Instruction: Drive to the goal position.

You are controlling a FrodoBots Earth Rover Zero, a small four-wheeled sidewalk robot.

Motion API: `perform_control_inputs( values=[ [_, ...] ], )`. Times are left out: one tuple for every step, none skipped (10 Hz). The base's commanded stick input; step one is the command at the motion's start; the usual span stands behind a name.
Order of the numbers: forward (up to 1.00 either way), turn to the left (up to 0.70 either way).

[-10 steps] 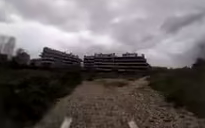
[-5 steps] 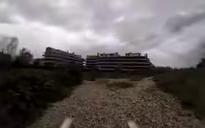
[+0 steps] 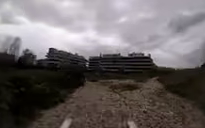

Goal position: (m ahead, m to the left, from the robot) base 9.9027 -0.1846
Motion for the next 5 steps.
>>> perform_control_inputs(
  values=[
    [0.7, 0.0],
    [0.7, 0.0],
    [0.7, 0.0],
    [0.7, 0.0],
    [0.7, -0.04]
  ],
)
